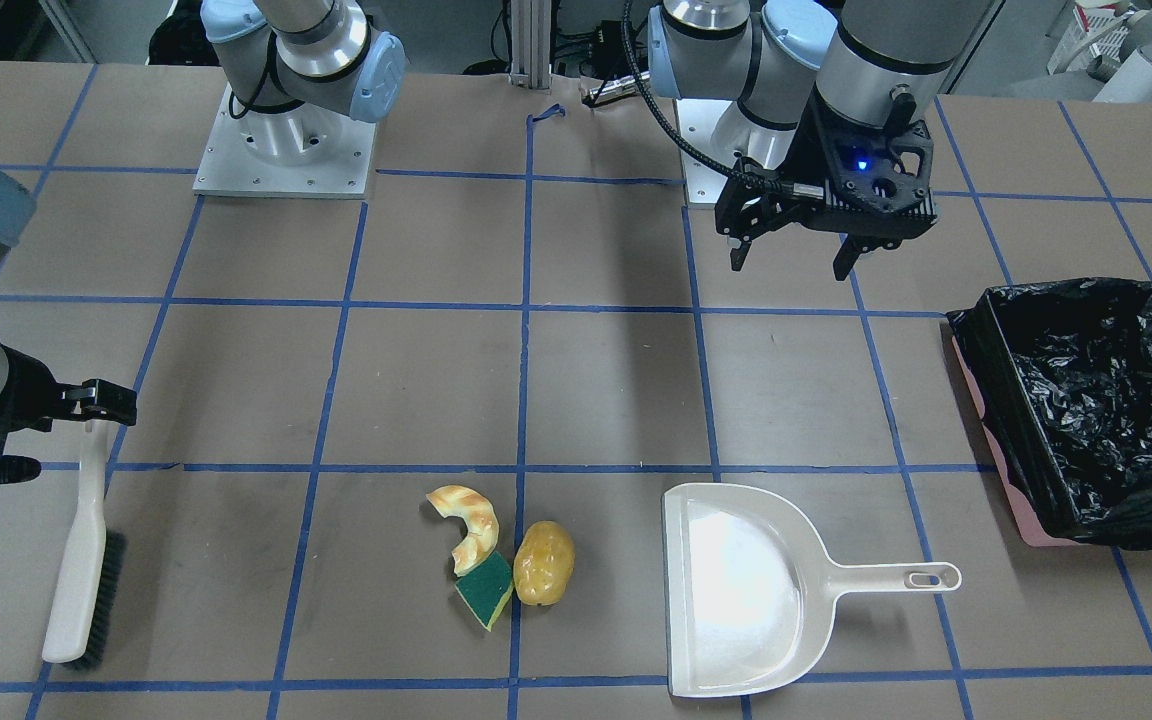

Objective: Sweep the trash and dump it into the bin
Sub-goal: 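Lower the right gripper onto the white brush handle and grasp it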

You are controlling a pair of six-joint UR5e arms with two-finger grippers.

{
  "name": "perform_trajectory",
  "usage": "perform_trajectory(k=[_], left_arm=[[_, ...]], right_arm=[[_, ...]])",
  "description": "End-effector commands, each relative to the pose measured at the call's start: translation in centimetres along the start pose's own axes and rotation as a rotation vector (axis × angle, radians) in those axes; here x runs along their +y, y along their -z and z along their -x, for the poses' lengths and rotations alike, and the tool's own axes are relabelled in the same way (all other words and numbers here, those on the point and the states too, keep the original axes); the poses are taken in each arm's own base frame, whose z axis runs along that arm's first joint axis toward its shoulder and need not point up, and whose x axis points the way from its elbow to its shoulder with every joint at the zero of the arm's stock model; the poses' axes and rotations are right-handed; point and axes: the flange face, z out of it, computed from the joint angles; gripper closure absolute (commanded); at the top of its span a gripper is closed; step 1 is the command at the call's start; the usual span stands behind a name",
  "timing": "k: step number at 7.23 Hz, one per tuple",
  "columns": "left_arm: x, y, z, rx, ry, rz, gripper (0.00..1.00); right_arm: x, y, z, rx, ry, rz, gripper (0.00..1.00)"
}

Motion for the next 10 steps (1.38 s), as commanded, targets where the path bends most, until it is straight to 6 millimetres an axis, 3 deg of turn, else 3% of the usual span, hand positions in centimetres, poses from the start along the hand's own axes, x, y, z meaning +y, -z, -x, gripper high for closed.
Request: perform_trajectory(k=[1,3,5,8,10], left_arm=[[-0.02,0.01,0.0,0.0,0.0,-0.001,0.0],[-0.02,0.01,0.0,0.0,0.0,-0.001,0.0],[-0.02,0.01,0.0,0.0,-0.002,-0.001,0.0],[-0.01,0.05,0.3,0.0,0.005,0.0,0.0],[0.04,-0.04,0.22,0.0,0.003,0.003,0.0]], right_arm=[[-0.43,-0.51,0.38,-0.001,0.006,0.004,0.12],[-0.62,-0.85,0.27,0.002,0.006,0.005,0.14],[-0.64,-0.84,0.28,0.002,0.003,0.003,0.25],[-0.7,-0.75,0.26,0.001,-0.004,0.0,0.6],[-0.8,-0.29,0.15,0.007,-0.004,-0.005,1.0]])
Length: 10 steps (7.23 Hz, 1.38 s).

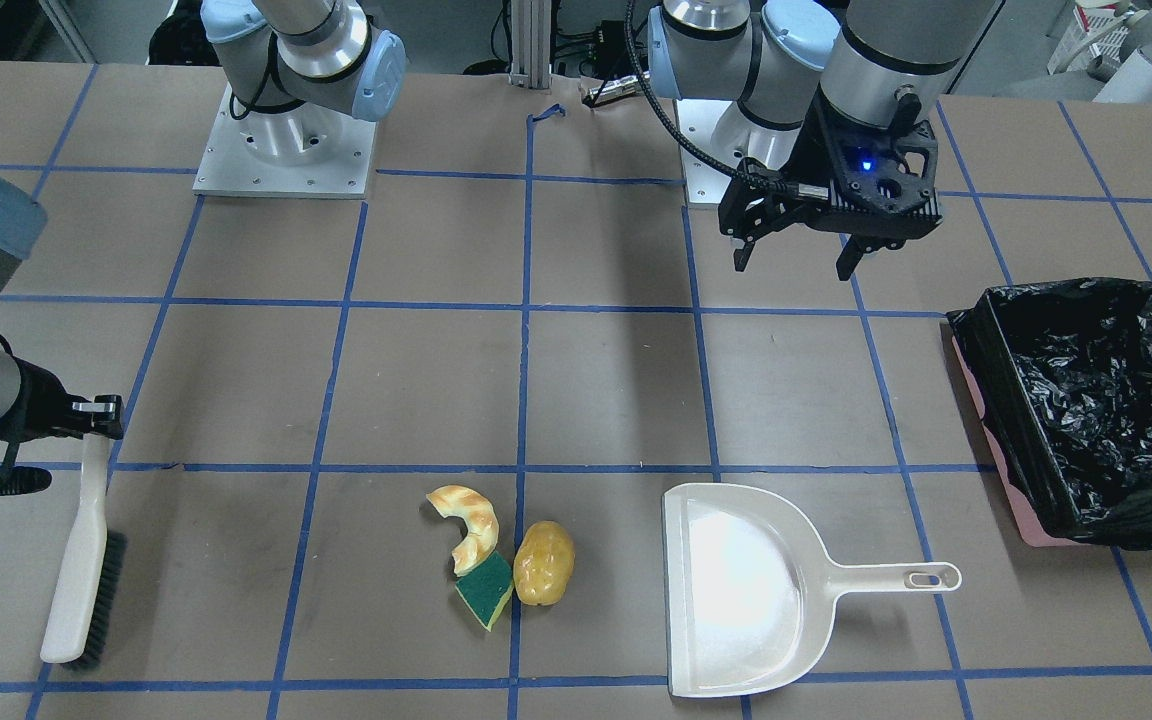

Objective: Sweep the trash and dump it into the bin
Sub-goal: 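Lower the right gripper onto the white brush handle and grasp it, then lift the brush with the right gripper while the left gripper regrips the dustpan handle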

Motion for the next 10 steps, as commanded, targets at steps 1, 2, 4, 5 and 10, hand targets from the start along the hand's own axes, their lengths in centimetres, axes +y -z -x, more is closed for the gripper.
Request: perform_trajectory(k=[1,2,4,5,10], left_arm=[[0.1,-0.1,-0.1,0.001,-0.001,0.009,0.0],[-0.1,-0.4,0.0,0.001,-0.001,0.013,0.0],[-1.1,-1.9,1.0,0.007,-0.104,0.037,0.0],[-2.0,-2.9,3.0,-0.001,-0.179,0.057,0.0],[-8.8,-12.4,13.5,-0.012,-1.053,0.078,0.0]], right_arm=[[0.0,0.3,0.0,0.003,0.001,0.001,1.0],[0.1,0.8,0.0,0.006,0.005,-0.008,1.0],[-0.7,3.0,0.6,0.02,0.031,-0.04,1.0],[-1.1,3.8,2.9,0.032,0.057,-0.053,1.0],[-1.8,4.4,10.2,-0.014,0.085,-0.086,1.0]])
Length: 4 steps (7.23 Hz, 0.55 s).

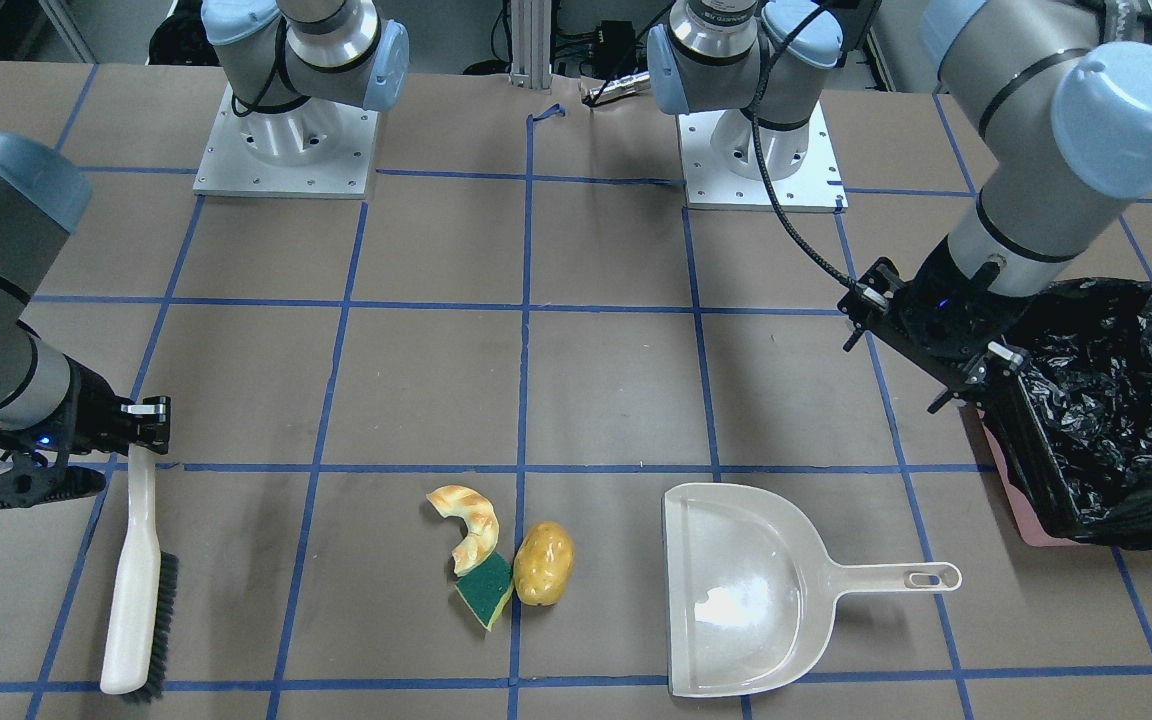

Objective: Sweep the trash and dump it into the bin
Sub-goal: 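Lift the brush with the right gripper while the left gripper regrips the dustpan handle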

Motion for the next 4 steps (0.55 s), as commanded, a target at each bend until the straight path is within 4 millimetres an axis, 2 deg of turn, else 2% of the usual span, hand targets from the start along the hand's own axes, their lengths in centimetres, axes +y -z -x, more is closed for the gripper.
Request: perform_trajectory(k=[1,2,4], left_arm=[[-1.3,-6.4,4.1,-0.018,-0.397,0.029,0.0],[-1.8,-9.1,5.7,-0.046,-0.552,0.051,0.0],[-3.3,-13.3,8.5,-0.127,-0.719,0.049,0.0]], right_arm=[[-0.5,-0.3,3.8,-0.002,-0.056,0.004,1.0],[-0.9,-0.3,6.2,0.003,-0.06,0.001,1.0],[-1.1,-0.4,9.7,0.009,-0.117,0.001,1.0]])
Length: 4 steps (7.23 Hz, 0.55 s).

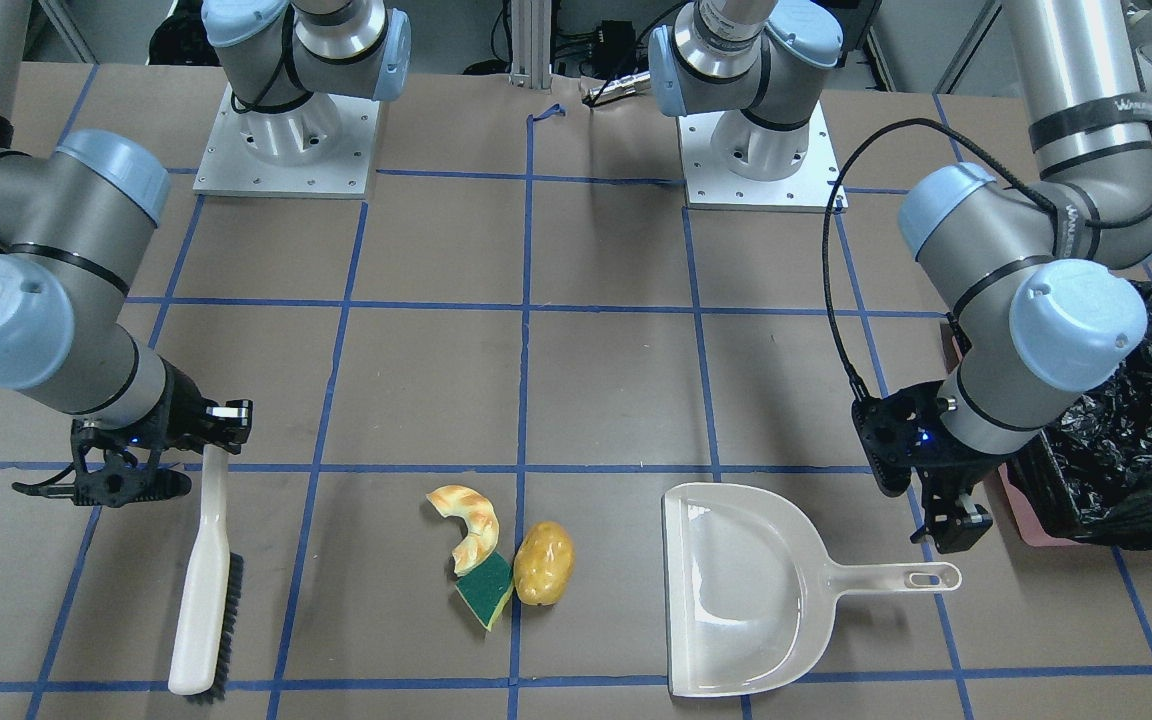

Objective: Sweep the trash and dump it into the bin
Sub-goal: 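Lift the brush with the right gripper while the left gripper regrips the dustpan handle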

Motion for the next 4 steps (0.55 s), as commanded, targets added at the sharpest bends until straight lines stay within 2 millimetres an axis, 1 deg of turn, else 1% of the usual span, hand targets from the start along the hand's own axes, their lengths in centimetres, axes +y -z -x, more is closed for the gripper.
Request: perform_trajectory(k=[1,2,3,4], left_arm=[[0.0,-4.3,2.5,-0.072,-0.164,0.02,0.0],[-0.9,-3.9,3.0,-0.096,-0.187,0.022,0.0],[-0.9,-4.7,3.2,-0.087,-0.185,0.021,0.0],[-0.8,-5.8,3.2,-0.072,-0.18,0.018,0.0]], right_arm=[[0.1,-0.4,3.4,-0.002,-0.044,0.001,1.0],[0.0,-0.8,4.3,-0.027,-0.101,0.001,1.0],[0.0,-0.9,5.6,-0.031,-0.138,0.002,1.0],[0.3,-1.0,7.6,-0.044,-0.133,0.007,1.0]])
